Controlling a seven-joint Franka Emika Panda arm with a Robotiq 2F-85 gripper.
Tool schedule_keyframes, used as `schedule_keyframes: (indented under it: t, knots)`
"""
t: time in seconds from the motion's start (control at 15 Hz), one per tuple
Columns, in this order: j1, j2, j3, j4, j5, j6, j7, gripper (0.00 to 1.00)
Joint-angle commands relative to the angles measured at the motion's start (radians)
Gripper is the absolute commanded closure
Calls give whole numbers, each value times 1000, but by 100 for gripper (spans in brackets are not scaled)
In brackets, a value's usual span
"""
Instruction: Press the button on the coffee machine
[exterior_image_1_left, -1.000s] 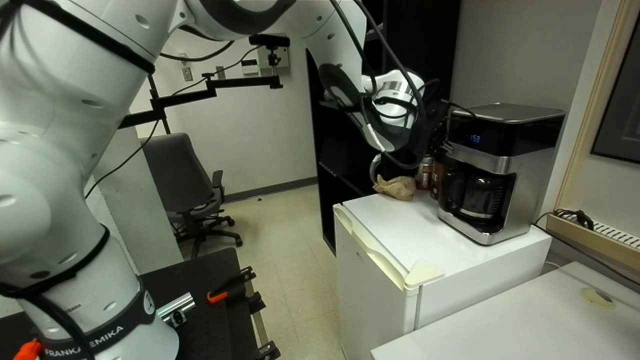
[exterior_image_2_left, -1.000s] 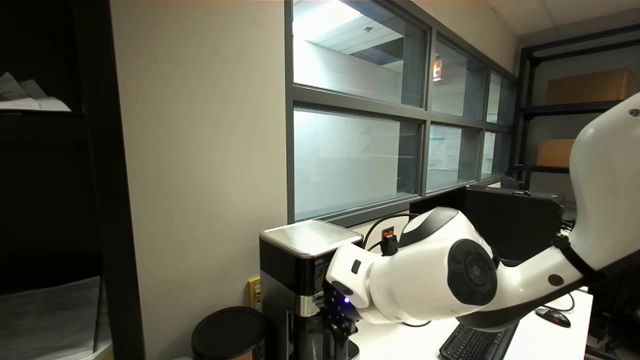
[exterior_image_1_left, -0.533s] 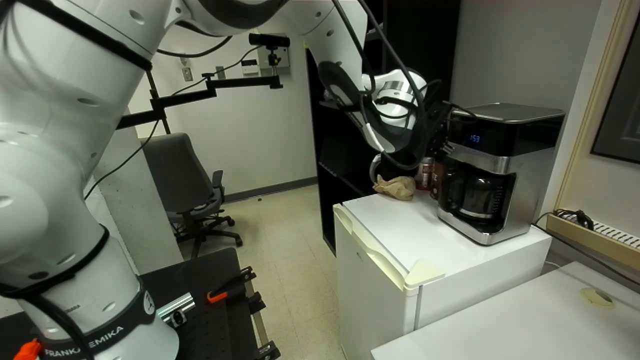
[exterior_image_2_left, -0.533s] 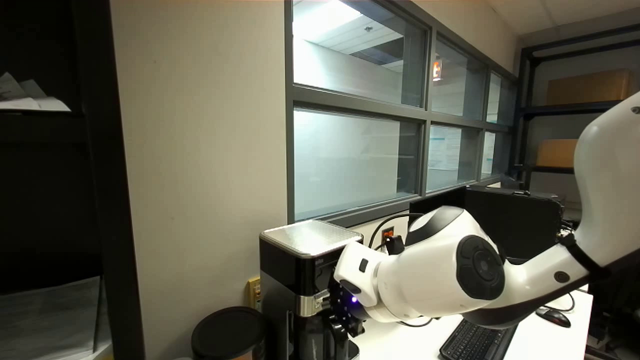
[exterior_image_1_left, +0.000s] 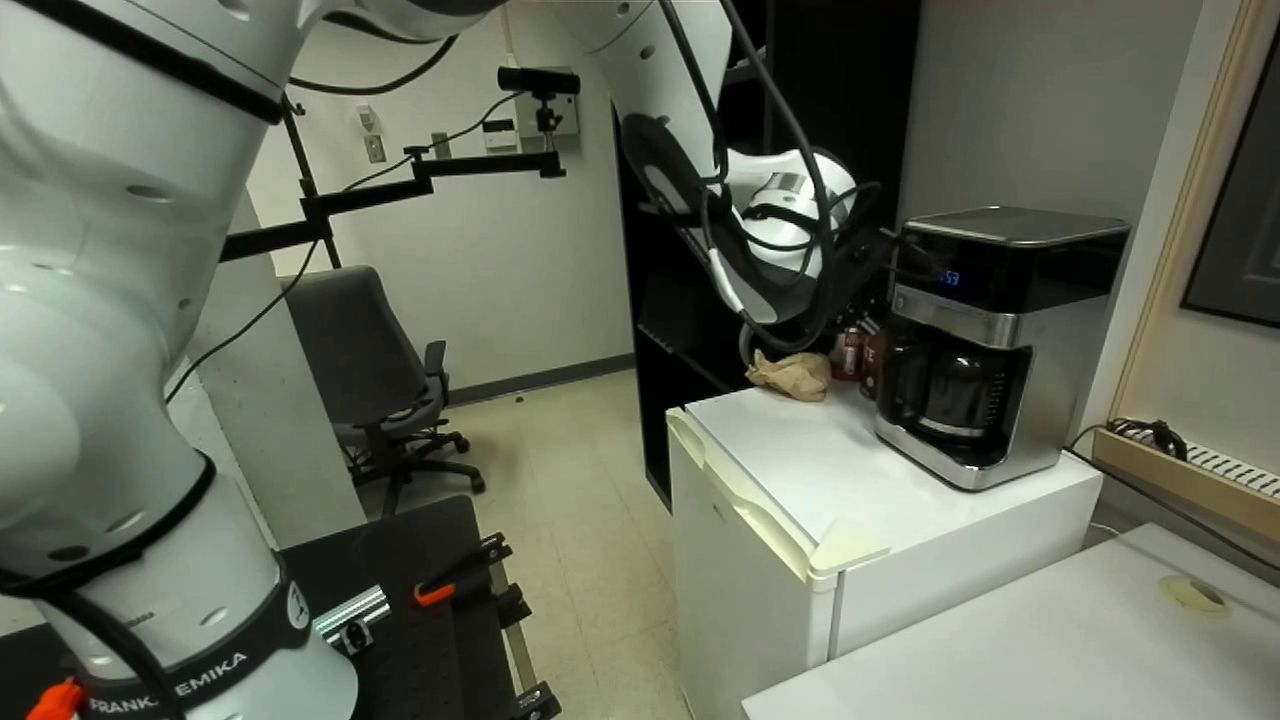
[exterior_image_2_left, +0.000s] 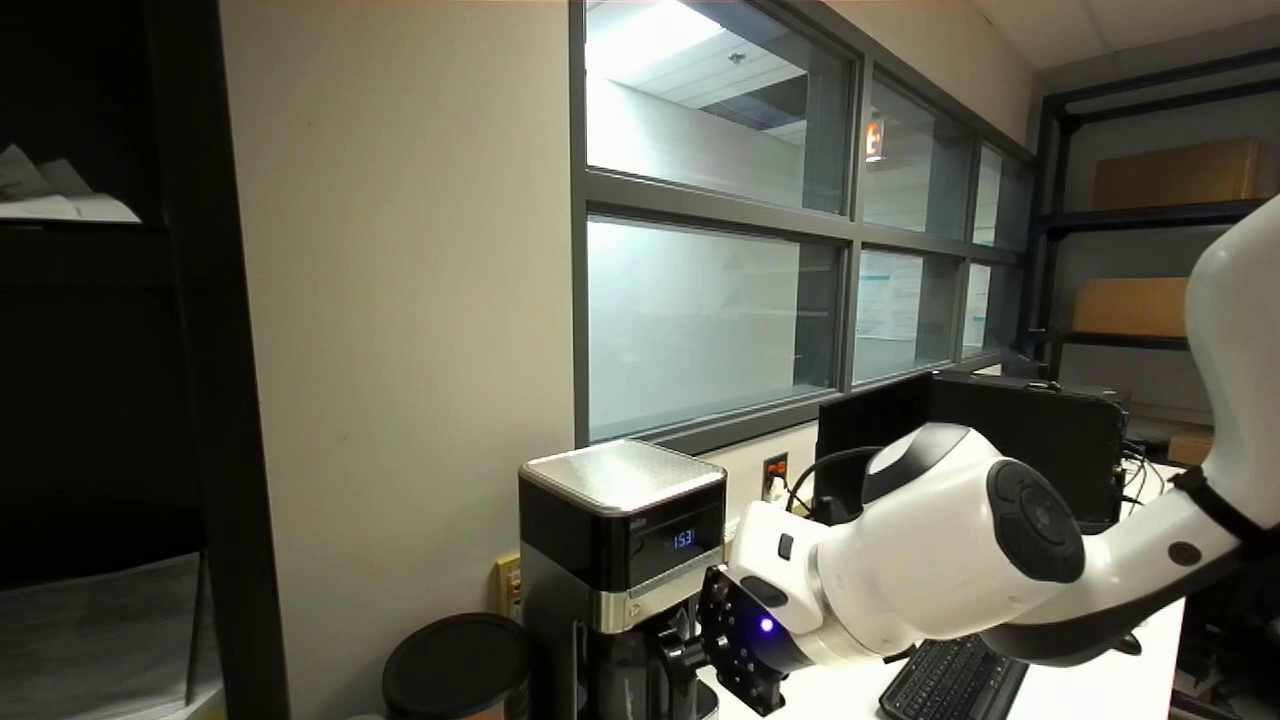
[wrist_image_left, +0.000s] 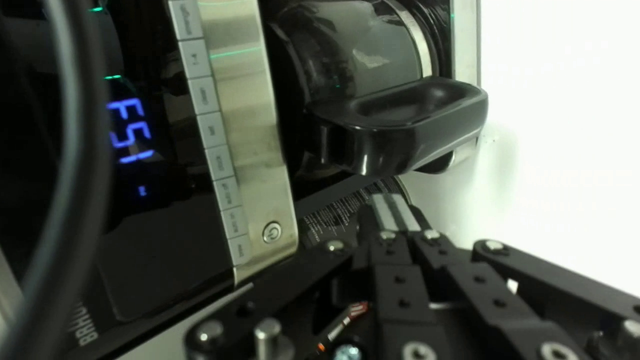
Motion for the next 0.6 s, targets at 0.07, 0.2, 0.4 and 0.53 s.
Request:
schedule_keyframes:
  t: [0.07, 0.2, 0.4, 0.53]
  knots:
    - [-39, -87, 13, -118, 84, 106, 3, 100]
    - [-57, -105, 18, -157, 160, 153, -5, 100]
    - [-82, -125, 31, -214, 258, 210, -24, 100]
    - [-98, -132, 43, -246, 305, 233, -34, 100]
